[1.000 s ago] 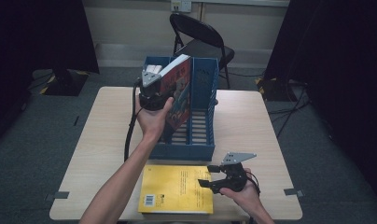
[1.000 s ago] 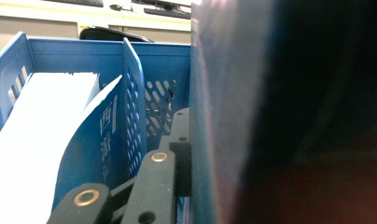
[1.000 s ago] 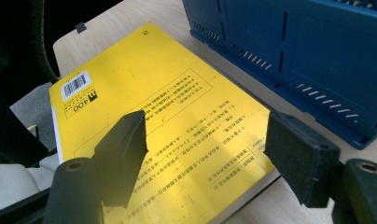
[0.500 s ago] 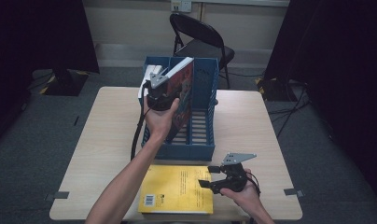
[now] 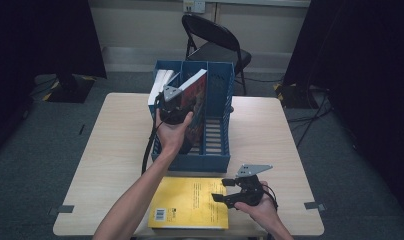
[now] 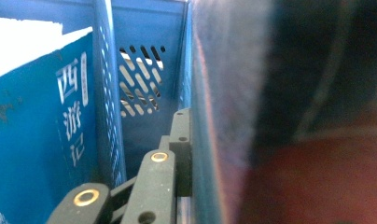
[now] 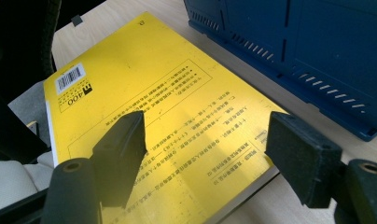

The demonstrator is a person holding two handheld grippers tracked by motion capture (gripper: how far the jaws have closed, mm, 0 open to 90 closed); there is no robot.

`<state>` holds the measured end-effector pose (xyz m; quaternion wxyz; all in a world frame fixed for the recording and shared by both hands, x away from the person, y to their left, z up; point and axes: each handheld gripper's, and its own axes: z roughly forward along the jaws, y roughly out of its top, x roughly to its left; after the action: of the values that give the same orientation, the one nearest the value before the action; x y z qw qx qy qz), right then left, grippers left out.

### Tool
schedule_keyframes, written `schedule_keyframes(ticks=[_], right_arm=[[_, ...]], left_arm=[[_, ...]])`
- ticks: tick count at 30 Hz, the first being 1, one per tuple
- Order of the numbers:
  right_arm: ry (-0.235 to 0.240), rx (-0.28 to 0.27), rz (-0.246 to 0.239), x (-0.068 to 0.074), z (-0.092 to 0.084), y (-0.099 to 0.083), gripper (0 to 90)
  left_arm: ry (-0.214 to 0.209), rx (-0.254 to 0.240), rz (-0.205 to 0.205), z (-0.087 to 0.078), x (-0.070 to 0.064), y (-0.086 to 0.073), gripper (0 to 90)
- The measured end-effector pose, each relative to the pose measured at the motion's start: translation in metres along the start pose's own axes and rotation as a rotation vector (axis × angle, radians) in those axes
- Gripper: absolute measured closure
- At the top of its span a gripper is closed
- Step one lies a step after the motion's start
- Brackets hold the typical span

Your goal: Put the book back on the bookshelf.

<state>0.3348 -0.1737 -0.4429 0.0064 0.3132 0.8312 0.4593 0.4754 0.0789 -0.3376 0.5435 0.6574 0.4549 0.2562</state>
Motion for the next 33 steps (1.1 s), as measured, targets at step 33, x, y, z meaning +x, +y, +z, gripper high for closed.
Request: schedule_keyframes(ticks=[33], right_arm=[[0.014,0.015,-0.007,0.002,0.004,-0.001,29.2]], left_arm=[[-0.149,0.143,0.045,-0.024,0.009,-0.029,65.1]])
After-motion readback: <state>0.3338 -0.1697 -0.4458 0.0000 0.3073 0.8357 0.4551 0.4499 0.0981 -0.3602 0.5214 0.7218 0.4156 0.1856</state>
